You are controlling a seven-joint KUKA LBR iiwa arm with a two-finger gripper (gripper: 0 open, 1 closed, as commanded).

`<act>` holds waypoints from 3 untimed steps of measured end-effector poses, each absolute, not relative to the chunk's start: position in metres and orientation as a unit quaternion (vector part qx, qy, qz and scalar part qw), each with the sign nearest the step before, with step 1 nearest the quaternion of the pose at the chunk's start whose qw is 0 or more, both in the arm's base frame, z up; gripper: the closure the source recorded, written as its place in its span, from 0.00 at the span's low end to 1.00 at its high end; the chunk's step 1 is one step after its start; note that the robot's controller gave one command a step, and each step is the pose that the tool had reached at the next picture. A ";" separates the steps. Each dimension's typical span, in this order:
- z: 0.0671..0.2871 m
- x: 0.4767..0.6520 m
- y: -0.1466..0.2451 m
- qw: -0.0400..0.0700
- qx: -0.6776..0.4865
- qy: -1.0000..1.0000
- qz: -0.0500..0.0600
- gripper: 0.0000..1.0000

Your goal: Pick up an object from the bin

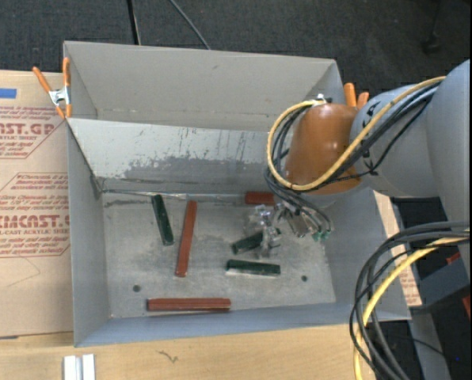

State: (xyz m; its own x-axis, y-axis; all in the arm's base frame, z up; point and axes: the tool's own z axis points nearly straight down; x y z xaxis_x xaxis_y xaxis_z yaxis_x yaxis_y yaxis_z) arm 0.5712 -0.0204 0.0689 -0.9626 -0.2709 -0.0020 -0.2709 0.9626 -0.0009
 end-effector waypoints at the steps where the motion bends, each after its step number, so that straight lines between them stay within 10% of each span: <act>1: 0.077 0.572 -0.020 0.001 -0.136 0.991 0.000 1.00; 3: 0.152 0.574 -0.019 0.003 -0.137 0.991 -0.001 1.00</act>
Offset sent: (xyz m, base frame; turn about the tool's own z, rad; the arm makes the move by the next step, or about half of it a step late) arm 0.0001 0.0000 0.0077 0.0000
